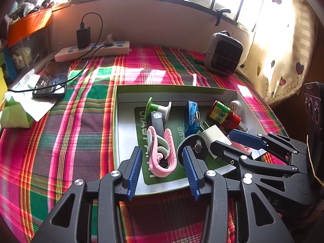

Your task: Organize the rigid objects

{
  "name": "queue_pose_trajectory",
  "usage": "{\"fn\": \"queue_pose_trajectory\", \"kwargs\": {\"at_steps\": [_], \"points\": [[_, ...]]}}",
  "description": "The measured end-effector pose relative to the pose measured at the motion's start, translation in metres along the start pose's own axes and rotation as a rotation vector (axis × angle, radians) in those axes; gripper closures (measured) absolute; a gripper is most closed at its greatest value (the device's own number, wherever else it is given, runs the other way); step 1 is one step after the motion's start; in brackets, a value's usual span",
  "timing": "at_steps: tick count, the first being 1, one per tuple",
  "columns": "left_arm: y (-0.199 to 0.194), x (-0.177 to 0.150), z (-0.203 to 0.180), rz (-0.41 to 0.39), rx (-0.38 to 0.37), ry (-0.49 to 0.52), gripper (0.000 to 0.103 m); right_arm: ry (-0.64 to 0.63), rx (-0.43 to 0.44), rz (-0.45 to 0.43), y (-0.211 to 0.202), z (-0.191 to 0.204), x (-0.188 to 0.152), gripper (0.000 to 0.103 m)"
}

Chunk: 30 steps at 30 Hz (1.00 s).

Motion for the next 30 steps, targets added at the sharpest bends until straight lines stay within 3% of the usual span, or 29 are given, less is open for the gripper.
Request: {"fn": "queue_pose_trajectory", "kwargs": {"at_steps": [30], "points": [[-0.029, -0.014, -0.022, -0.024, 0.059, 0.029, 0.059, 0.038, -0.037, -0.040, -0.034, -0.007, -0.012, 0.058]]}}
Point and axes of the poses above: each gripper's, at about its wrist camera, not at the fingertips, and y roughly the way its jaws point, z to its left, x to its top, the point moved 6 cm from there along y, roughly the way its jaws point, and after that the axes turned 14 degrees about -x, right-handed, at the moved point
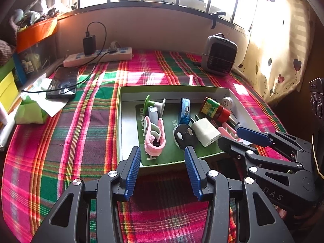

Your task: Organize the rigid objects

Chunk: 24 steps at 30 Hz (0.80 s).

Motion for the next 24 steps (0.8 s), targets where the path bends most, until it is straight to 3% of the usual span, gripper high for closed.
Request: {"fn": "queue_pose_trajectory", "kwargs": {"at_steps": [17, 24], "points": [[-0.016, -0.033, -0.016, 0.009, 0.060, 0.001, 0.059, 0.034, -0.054, -0.013, -0.028, -0.015, -0.028, 0.057], [-0.012, -0.052, -0.022, 0.047, 0.060, -0.008, 0.059, 0.044, -0.066, 0.017, -0.031, -0.018, -0.045, 0.057]]}}
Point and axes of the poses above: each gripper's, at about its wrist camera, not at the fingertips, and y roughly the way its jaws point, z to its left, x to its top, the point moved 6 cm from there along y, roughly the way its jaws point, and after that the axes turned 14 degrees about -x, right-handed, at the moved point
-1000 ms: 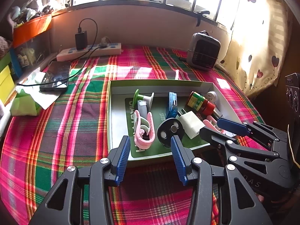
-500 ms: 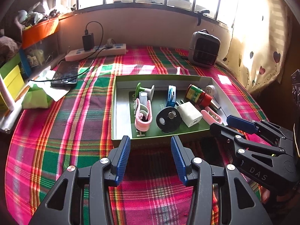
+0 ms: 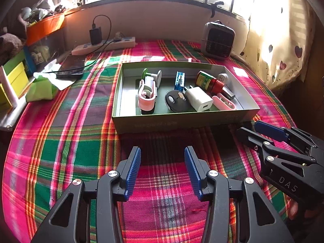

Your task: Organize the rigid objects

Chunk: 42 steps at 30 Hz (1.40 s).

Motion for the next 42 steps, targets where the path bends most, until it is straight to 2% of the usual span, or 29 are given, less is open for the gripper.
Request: {"fn": "queue_pose_trajectory", "kwargs": {"at_steps": [8, 15, 18, 23, 27, 42], "points": [[0.009, -0.020, 0.002, 0.044, 0.022, -0.023, 0.059, 0.017, -0.028, 0.063, 0.010, -0.008, -0.020, 0.057], [0.009, -0.023, -0.001, 0.024, 0.061, -0.004, 0.058, 0.016, -0.045, 0.079, 0.012, -0.010, -0.027, 0.057], [0.010, -0.024, -0.005, 0.018, 0.086, 0.014, 0.055, 0.009, -0.057, 0.075, 0.011, -0.010, -0.029, 0.057], [0.011, -0.023, -0.005, 0.015, 0.099, 0.002, 0.054, -0.005, -0.094, 0.069, 0.009, -0.011, -0.034, 0.056], [0.012, -0.023, -0.005, 0.013, 0.103, -0.007, 0.053, 0.004, -0.109, 0.074, 0.009, -0.014, -0.035, 0.047], [0.013, -0.024, -0.006, 0.012, 0.118, -0.011, 0.052, 0.009, -0.114, 0.080, 0.011, -0.015, -0.035, 0.040]]}}
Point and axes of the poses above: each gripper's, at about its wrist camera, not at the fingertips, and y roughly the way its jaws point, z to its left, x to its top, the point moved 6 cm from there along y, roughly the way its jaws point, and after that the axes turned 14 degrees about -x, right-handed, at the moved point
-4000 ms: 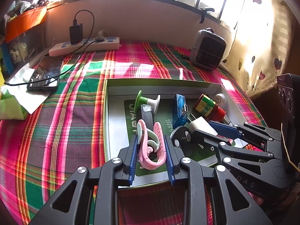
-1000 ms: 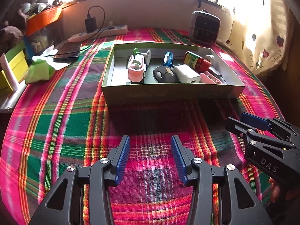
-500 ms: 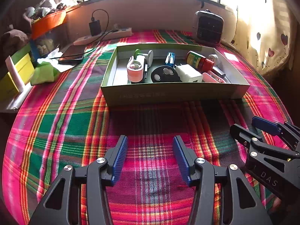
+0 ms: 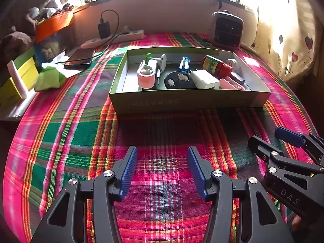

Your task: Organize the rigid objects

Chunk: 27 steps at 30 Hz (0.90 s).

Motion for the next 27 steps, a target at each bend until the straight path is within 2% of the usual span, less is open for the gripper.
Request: {"fn": "queue_pose_trajectory", "kwargs": {"at_steps": [27], "points": [[0.0003, -0.0003, -0.0003, 0.000, 0.000, 0.000, 0.052, -0.004, 0.003, 0.001, 0.0005, 0.0012, -0.0003, 0.036]]}}
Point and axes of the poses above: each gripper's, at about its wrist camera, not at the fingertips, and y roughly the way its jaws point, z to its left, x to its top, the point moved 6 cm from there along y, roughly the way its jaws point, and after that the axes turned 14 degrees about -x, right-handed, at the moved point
